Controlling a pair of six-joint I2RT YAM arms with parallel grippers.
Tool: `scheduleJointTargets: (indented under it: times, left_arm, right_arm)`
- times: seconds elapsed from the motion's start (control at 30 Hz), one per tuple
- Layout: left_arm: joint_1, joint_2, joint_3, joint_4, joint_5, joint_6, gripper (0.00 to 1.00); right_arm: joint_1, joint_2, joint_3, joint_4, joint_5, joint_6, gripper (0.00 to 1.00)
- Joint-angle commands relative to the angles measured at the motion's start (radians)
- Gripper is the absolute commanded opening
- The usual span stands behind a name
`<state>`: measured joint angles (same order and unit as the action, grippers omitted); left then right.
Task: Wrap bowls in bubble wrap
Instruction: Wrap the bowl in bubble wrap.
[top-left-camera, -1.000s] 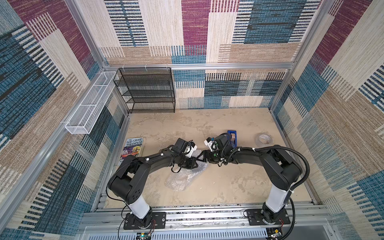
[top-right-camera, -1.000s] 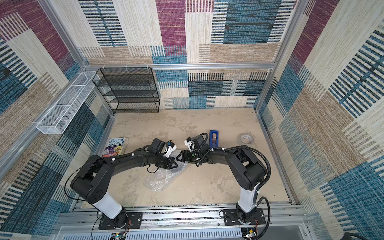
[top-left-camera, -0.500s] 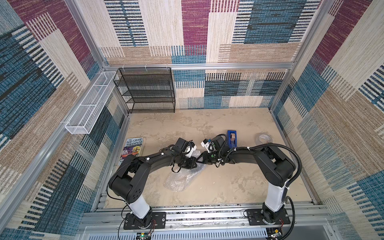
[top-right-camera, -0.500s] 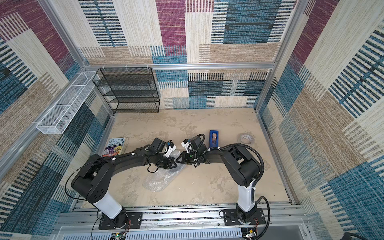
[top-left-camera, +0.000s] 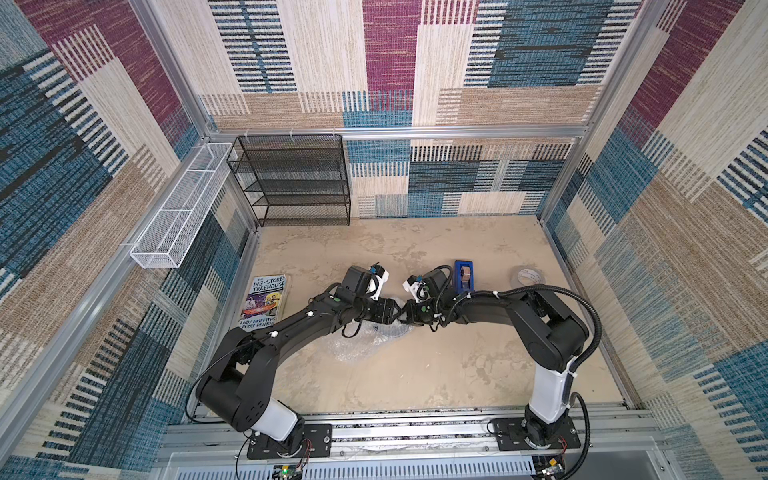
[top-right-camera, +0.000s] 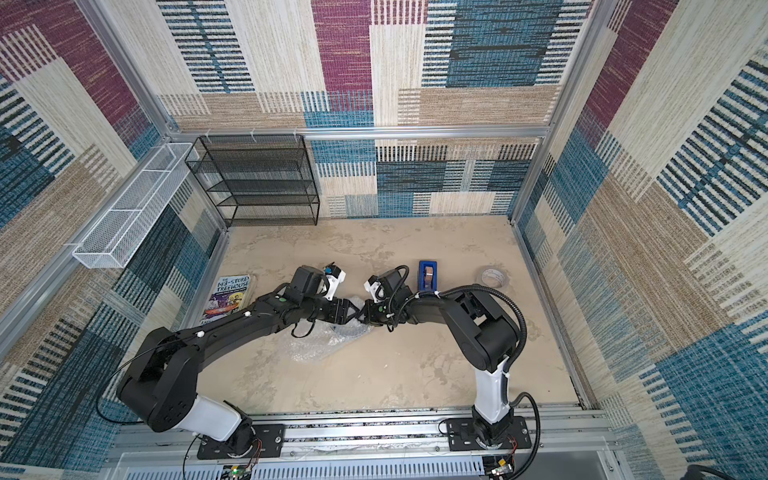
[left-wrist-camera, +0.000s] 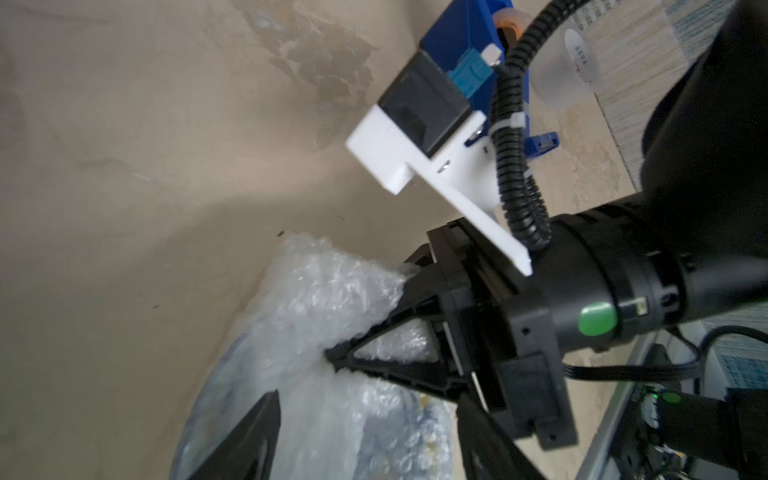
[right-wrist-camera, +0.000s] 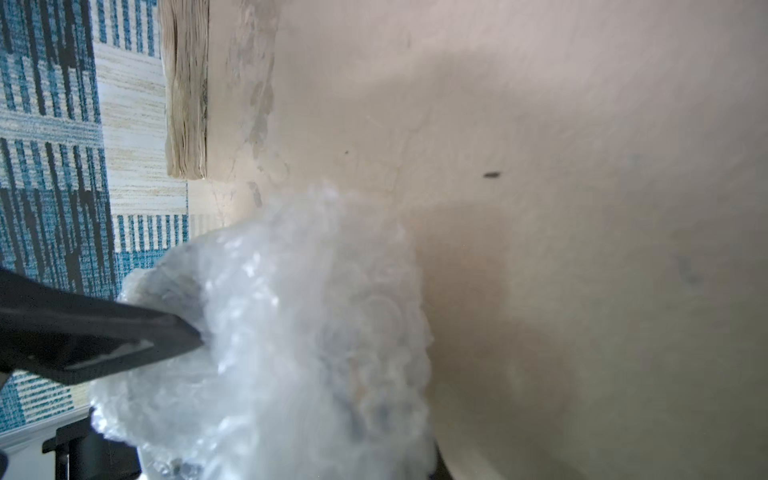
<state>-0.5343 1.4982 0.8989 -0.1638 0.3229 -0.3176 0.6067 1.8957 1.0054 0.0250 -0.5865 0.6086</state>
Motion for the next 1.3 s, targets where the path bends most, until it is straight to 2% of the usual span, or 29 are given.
scheduleJointTargets:
  times: [0.0,0.17,0.23,0.33,0.4,0.57,0.67,0.87,1.27]
  left_arm:
    - [0.014,-0.065,-0.02,-0.022,-0.118,-0.046,0.71]
    - [0.071,-0.187,-0.061,0.009,-0.163,-0.127,0.72]
    - [0.108,-0.241,-0.092,0.001,-0.204,-0.178,0.75]
    - [0.217,-0.323,-0.16,-0.047,-0.216,-0.303,0.81]
    - [0.292,-0.385,-0.228,-0.049,-0.16,-0.363,0.82]
    - [0.306,-0.541,-0.301,-0.18,-0.192,-0.426,0.82]
    - [0.308,-0.604,-0.361,-0.182,-0.184,-0.481,0.85]
    - [0.32,-0.578,-0.489,-0.001,-0.085,-0.58,0.89]
    - [0.323,-0.482,-0.545,0.284,-0.024,-0.612,0.89]
  right_arm:
    - [-0.005,-0.024,0.029,-0.026,0.019,0.012,0.0]
    - [-0.014,-0.035,0.044,-0.07,0.044,0.006,0.0]
    - [-0.019,-0.033,0.048,-0.085,0.05,0.014,0.0]
    - [-0.031,-0.027,0.05,-0.099,0.055,0.019,0.0]
    - [-0.042,-0.027,0.049,-0.11,0.066,0.023,0.0]
    - [-0.054,-0.014,0.067,-0.125,0.063,0.025,0.0]
    - [-0.058,0.002,0.078,-0.126,0.058,0.025,0.0]
    - [-0.066,0.027,0.092,-0.126,0.059,0.026,0.0]
    - [-0.067,0.026,0.078,-0.124,0.066,0.028,0.0]
